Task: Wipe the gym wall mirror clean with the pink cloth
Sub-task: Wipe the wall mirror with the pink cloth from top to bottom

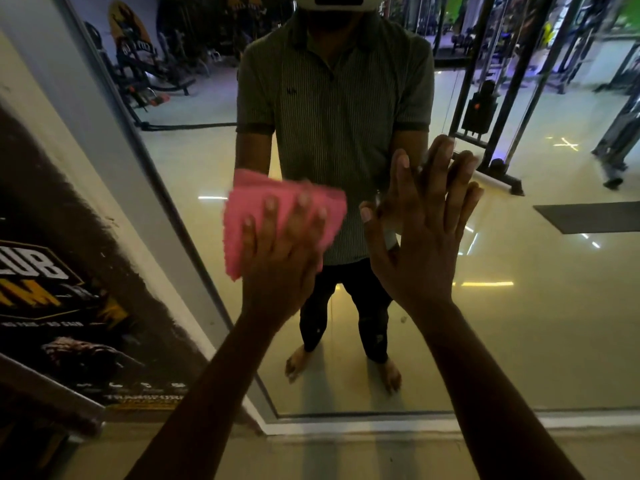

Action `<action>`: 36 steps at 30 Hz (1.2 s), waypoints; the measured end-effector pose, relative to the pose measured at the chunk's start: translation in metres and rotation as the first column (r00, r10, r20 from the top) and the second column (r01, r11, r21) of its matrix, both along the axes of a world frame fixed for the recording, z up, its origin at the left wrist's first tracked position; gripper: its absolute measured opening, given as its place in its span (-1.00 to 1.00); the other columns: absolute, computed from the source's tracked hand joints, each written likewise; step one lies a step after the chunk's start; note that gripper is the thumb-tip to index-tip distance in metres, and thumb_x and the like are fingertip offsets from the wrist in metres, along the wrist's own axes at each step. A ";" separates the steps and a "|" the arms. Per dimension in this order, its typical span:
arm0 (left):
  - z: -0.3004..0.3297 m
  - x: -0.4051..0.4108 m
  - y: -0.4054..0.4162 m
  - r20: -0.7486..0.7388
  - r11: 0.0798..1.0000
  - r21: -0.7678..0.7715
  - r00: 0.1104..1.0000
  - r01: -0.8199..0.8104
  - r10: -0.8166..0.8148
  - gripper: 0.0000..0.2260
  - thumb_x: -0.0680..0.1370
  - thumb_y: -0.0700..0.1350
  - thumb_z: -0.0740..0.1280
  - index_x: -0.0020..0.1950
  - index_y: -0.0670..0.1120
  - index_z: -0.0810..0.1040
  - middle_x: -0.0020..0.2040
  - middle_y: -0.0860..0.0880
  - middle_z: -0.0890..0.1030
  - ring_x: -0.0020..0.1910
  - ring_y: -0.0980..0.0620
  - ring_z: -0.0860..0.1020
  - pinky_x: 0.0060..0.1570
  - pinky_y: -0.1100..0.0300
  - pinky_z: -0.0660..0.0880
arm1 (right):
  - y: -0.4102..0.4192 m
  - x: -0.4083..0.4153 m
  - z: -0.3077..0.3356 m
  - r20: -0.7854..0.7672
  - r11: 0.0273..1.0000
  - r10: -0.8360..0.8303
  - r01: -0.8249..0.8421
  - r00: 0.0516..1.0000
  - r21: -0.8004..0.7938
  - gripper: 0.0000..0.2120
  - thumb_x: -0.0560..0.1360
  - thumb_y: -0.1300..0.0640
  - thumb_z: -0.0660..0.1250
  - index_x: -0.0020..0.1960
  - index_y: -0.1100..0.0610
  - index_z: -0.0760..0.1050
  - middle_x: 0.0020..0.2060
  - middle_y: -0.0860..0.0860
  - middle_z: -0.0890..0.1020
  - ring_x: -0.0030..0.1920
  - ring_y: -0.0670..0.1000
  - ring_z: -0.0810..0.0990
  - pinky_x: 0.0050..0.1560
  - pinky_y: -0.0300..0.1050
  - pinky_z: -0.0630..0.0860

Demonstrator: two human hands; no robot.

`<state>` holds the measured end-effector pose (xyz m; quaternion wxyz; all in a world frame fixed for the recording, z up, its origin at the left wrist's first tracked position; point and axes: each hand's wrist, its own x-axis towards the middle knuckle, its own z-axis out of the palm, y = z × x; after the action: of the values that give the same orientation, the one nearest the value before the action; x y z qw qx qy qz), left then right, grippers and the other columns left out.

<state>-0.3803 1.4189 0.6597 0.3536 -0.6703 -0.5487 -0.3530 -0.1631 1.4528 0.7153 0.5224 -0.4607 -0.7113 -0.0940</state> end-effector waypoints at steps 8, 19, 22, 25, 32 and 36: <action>0.040 0.003 0.011 0.205 0.987 0.110 0.974 -0.118 0.093 -0.45 0.79 0.10 0.09 0.76 0.00 0.05 0.75 -0.10 0.06 0.71 -0.36 0.05 0.68 -0.31 -0.17 | 0.000 0.002 0.000 0.002 1.000 -0.005 0.005 1.000 -0.009 -0.28 0.72 -0.16 0.37 0.74 0.11 0.22 0.73 0.35 0.07 0.73 0.48 -0.06 0.69 0.51 -0.10; 0.023 -0.022 0.013 0.354 0.973 0.069 0.918 -0.219 0.182 -0.47 0.80 0.03 0.07 0.75 -0.07 0.07 0.73 -0.28 0.16 0.69 -0.44 0.11 0.68 -0.38 -0.11 | 0.002 -0.001 -0.001 -0.006 1.000 0.000 0.000 1.000 0.008 -0.28 0.71 -0.14 0.39 0.73 0.15 0.24 0.73 0.34 0.08 0.73 0.47 -0.06 0.68 0.53 -0.09; -0.024 -0.003 0.003 0.002 0.999 -0.048 1.000 0.007 -0.007 -0.45 0.81 0.05 0.10 0.77 0.03 0.01 0.78 -0.14 0.04 0.75 -0.30 0.01 0.67 -0.42 -0.08 | 0.001 -0.002 -0.001 -0.010 1.000 -0.002 0.002 1.000 0.011 -0.28 0.71 -0.14 0.39 0.73 0.15 0.24 0.73 0.35 0.07 0.72 0.49 -0.07 0.68 0.52 -0.12; -0.052 -0.031 -0.022 -0.120 0.997 -0.059 0.992 -0.043 0.036 -0.32 0.74 0.11 0.23 0.79 0.11 -0.04 0.80 -0.01 -0.07 0.76 -0.20 -0.06 0.68 -0.35 -0.10 | 0.003 0.000 -0.003 0.004 1.000 -0.001 0.001 1.000 0.017 -0.27 0.71 -0.14 0.40 0.73 0.15 0.23 0.73 0.34 0.07 0.72 0.48 -0.08 0.69 0.51 -0.12; 0.000 0.010 0.007 0.093 1.000 0.001 0.996 0.003 -0.004 -0.40 0.79 0.11 0.09 0.78 0.06 -0.06 0.78 -0.06 -0.07 0.74 -0.30 -0.02 0.68 -0.35 -0.16 | 0.002 -0.001 -0.002 0.003 1.000 -0.005 0.005 1.000 0.005 -0.26 0.71 -0.15 0.38 0.73 0.15 0.22 0.73 0.35 0.05 0.72 0.48 -0.09 0.69 0.51 -0.13; -0.029 -0.019 -0.018 0.029 0.999 -0.029 0.999 -0.040 0.041 -0.47 0.80 0.13 0.06 0.76 0.10 0.01 0.78 0.00 -0.07 0.75 -0.19 -0.03 0.70 -0.29 -0.15 | 0.002 0.005 -0.003 0.021 1.000 0.002 -0.002 1.000 0.004 -0.25 0.70 -0.15 0.40 0.74 0.12 0.21 0.75 0.29 0.03 0.74 0.42 -0.11 0.70 0.47 -0.14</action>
<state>-0.3993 1.4012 0.6309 0.3429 -0.6587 -0.5724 -0.3476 -0.1580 1.4546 0.7125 0.5157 -0.4582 -0.7171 -0.0997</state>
